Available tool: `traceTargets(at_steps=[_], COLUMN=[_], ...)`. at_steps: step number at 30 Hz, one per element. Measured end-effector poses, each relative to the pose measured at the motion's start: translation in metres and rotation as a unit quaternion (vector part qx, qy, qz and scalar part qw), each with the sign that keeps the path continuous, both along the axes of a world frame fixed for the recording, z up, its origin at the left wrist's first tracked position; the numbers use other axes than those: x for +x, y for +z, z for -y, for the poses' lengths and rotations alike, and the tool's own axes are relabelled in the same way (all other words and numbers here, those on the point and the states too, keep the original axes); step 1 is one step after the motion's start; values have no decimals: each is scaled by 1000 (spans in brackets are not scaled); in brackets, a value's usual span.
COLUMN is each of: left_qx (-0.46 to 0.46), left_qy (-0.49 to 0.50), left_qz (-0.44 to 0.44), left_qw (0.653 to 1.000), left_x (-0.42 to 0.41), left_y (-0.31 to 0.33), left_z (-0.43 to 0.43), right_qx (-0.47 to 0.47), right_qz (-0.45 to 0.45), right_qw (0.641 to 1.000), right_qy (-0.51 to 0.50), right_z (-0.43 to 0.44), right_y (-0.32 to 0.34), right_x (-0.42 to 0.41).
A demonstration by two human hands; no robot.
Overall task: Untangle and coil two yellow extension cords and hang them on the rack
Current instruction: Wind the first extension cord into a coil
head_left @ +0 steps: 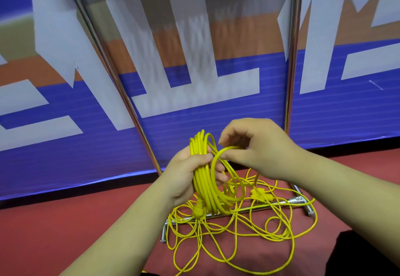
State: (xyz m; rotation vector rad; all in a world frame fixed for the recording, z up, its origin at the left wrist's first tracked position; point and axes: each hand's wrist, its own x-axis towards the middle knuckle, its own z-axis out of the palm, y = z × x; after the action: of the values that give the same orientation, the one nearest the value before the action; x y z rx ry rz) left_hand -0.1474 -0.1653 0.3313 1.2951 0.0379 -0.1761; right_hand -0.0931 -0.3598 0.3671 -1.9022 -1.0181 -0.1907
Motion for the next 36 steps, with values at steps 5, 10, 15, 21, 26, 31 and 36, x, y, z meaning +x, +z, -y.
traceTargets(at_steps=[5, 10, 15, 21, 26, 31, 36], left_qx=[-49, -37, 88, 79, -4, -89, -127], left_qy=[-38, -101, -125, -135, -103, -10, -68], left_qz=[-4, -5, -20, -19, 18, 46, -24], left_qw=[998, 994, 988, 987, 994, 995, 989], left_x=[-3, -7, -8, -11, -11, -11, -7], left_y=[5, 13, 21, 30, 34, 39, 28], left_z=[6, 9, 4, -7, -21, -37, -38], right_qx=[23, -4, -20, -31, -12, 8, 72], right_qz=[-52, -127, -136, -192, -245, -280, -312], right_qw=[998, 991, 987, 970, 959, 956, 947], right_qy=[-32, 47, 87, 143, 142, 89, 12], right_z=[7, 10, 12, 14, 17, 22, 12], right_y=[-6, -13, -9, -8, -13, -23, -25], right_x=[16, 25, 24, 25, 29, 39, 36])
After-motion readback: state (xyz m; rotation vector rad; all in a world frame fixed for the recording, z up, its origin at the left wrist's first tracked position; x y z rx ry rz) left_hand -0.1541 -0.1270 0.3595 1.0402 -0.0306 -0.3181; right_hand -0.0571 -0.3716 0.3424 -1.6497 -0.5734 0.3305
